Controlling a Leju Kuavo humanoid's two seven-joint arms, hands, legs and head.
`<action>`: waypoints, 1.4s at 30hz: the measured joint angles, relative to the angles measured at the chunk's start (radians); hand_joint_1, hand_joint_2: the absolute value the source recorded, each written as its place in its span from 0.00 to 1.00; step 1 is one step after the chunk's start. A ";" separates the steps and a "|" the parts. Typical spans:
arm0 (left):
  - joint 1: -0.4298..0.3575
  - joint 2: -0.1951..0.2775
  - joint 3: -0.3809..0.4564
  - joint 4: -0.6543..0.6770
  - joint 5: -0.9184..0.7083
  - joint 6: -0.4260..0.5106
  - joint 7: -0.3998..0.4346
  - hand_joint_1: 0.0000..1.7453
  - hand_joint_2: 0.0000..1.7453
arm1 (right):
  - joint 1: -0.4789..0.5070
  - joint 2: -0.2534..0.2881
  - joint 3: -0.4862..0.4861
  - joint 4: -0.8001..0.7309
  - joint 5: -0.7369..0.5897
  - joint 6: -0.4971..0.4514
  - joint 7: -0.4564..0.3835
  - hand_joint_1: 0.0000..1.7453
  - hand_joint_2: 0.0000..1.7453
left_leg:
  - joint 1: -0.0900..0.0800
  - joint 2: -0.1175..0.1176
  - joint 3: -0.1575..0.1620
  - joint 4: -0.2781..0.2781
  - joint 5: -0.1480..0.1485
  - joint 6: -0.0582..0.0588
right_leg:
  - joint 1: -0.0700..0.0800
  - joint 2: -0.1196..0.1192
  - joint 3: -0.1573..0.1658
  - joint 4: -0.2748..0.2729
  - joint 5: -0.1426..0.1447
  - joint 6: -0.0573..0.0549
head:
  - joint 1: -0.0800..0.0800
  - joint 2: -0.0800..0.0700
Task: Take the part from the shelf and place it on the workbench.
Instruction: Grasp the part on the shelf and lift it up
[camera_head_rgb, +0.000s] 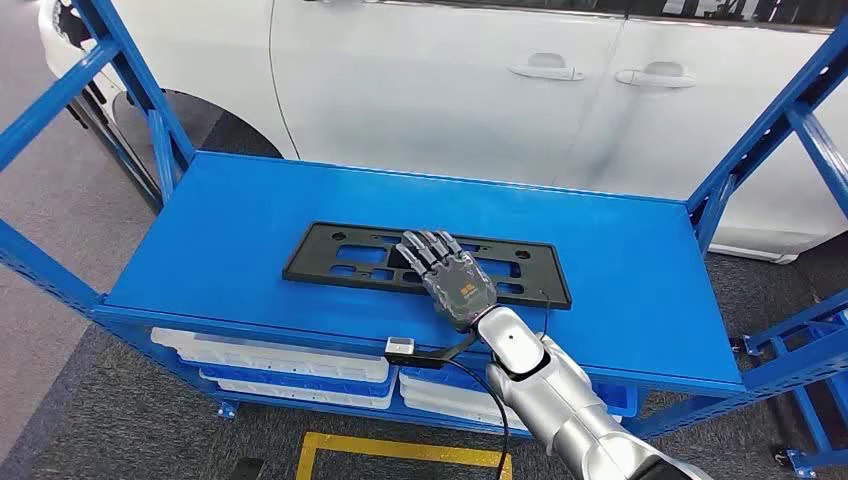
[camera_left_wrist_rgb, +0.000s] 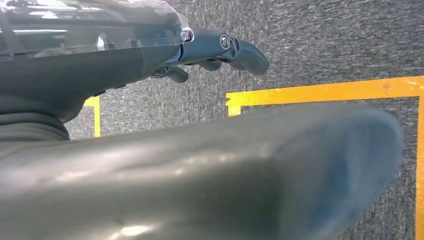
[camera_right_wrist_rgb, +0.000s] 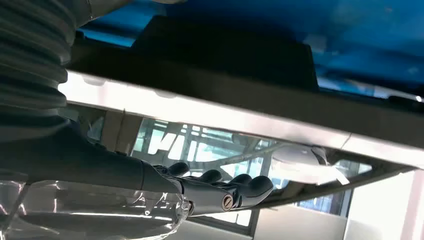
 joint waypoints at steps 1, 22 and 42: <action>0.000 0.000 0.000 0.000 0.000 0.000 0.000 0.00 0.00 | -0.006 0.002 0.000 0.008 -0.002 -0.001 0.001 0.00 1.00 | 0.000 0.000 0.001 0.001 0.000 -0.001 | 0.000 0.000 0.021 -0.046 0.024 -0.002 | 0.000 0.000; -0.003 -0.003 -0.002 0.000 -0.012 -0.006 0.001 0.00 0.00 | -0.108 0.048 -0.009 0.187 0.004 0.019 0.072 0.00 1.00 | -0.004 0.001 -0.007 0.010 -0.003 -0.026 | 0.013 0.003 0.118 -0.250 0.088 -0.029 | 0.000 0.000; -0.010 -0.004 -0.003 0.000 -0.019 -0.011 0.001 0.00 0.00 | -0.129 0.049 -0.027 0.241 0.039 0.042 0.081 1.00 1.00 | -0.003 0.001 -0.060 0.123 -0.073 -0.041 | 0.006 -0.002 0.122 -0.274 0.106 -0.051 | 0.000 0.000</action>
